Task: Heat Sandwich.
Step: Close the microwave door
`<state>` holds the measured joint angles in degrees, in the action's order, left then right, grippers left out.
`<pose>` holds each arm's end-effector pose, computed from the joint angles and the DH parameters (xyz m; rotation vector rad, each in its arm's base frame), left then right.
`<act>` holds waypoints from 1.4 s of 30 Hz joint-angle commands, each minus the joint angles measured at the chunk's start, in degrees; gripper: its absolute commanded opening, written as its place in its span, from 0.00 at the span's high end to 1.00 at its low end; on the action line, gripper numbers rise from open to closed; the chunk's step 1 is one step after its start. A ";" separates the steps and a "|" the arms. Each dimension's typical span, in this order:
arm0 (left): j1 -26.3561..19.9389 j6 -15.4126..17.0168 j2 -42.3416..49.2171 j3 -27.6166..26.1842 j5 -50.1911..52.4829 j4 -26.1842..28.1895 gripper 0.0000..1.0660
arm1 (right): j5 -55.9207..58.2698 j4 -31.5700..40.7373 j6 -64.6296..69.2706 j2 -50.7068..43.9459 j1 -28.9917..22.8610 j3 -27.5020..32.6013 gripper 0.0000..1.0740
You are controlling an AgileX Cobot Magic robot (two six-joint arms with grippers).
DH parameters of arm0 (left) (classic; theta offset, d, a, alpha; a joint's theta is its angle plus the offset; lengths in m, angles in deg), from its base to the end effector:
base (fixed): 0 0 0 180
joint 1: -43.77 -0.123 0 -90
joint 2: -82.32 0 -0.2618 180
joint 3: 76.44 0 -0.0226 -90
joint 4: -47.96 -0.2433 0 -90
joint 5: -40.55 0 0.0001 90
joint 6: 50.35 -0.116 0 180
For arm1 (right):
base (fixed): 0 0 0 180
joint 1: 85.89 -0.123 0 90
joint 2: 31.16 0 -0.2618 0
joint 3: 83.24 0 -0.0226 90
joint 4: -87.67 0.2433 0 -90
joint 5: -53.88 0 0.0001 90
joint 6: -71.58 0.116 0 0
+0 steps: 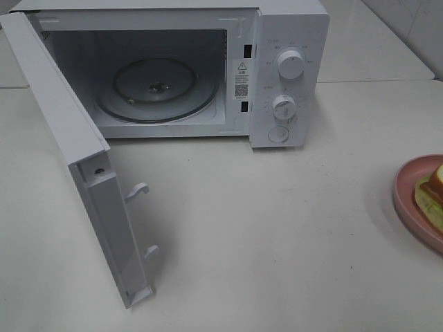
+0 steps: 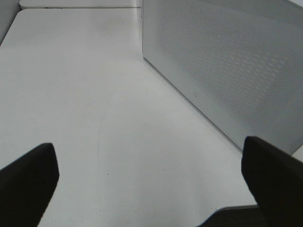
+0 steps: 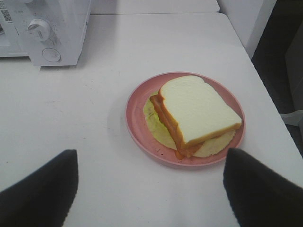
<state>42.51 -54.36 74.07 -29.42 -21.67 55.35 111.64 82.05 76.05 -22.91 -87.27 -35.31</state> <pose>0.0306 -0.0125 0.2648 0.0584 2.0443 -0.0970 0.0364 -0.0087 0.2680 0.0551 1.9845 -0.0502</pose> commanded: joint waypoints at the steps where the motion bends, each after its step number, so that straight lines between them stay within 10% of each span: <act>1: -0.06 0.29 0.34 0.00 0.63 0.17 0.08 | -0.80 0.06 -0.86 -1.60 0.52 0.00 0.29; 42: -0.06 0.34 0.29 0.00 0.63 0.29 0.08 | -0.80 0.06 -0.80 -1.60 0.52 0.00 0.29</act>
<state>42.51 -54.36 74.07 -29.42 -21.67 55.35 111.64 82.05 76.05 -22.91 -87.27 -35.31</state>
